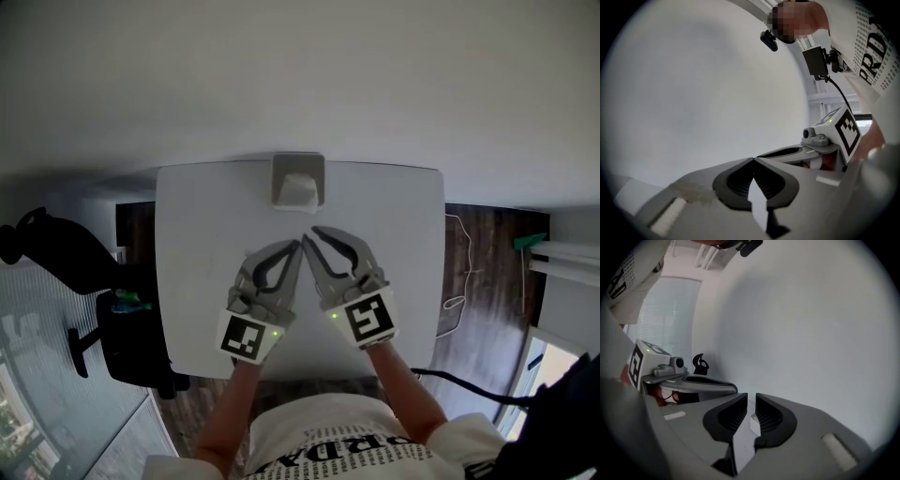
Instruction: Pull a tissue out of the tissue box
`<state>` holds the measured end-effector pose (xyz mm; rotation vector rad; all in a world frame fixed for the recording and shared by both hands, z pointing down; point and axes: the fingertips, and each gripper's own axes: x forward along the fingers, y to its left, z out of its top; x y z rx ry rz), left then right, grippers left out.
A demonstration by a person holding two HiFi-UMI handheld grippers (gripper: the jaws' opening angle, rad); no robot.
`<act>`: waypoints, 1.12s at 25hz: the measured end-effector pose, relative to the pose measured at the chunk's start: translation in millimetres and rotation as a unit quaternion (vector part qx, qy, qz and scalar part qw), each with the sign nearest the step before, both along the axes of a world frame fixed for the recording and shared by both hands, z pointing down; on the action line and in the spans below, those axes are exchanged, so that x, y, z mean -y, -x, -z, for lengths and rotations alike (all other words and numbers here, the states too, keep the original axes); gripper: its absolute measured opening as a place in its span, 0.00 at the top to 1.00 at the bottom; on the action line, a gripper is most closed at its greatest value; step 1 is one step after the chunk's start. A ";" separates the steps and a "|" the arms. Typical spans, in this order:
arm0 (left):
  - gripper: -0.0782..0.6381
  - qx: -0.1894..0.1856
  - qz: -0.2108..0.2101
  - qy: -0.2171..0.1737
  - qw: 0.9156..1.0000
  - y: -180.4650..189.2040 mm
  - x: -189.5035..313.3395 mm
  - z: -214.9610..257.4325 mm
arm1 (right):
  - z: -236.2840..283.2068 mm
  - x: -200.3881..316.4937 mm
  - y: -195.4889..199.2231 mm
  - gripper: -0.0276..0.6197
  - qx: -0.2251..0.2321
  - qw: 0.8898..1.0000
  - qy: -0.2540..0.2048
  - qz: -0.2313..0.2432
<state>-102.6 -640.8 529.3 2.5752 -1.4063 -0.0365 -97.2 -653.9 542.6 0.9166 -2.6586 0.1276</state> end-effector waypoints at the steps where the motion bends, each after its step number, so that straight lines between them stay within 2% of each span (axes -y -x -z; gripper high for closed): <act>1: 0.90 0.000 0.002 0.002 1.000 0.7 1.7 -4.2 | -4.0 1.2 0.3 0.88 -0.002 1.000 0.002 -0.001; 9: 0.90 -0.006 0.014 0.008 1.000 6.9 17.6 -30.0 | -37.1 11.3 2.9 0.87 -0.021 1.000 0.017 -0.003; 18: 0.90 -0.005 0.025 0.021 0.999 14.4 28.7 -60.6 | -79.8 43.9 -15.2 0.84 -0.039 0.994 0.056 -0.084; 28: 0.90 -0.010 0.033 0.038 0.999 20.3 33.8 -84.6 | -114.0 55.6 -18.1 0.81 -0.049 0.986 0.108 -0.116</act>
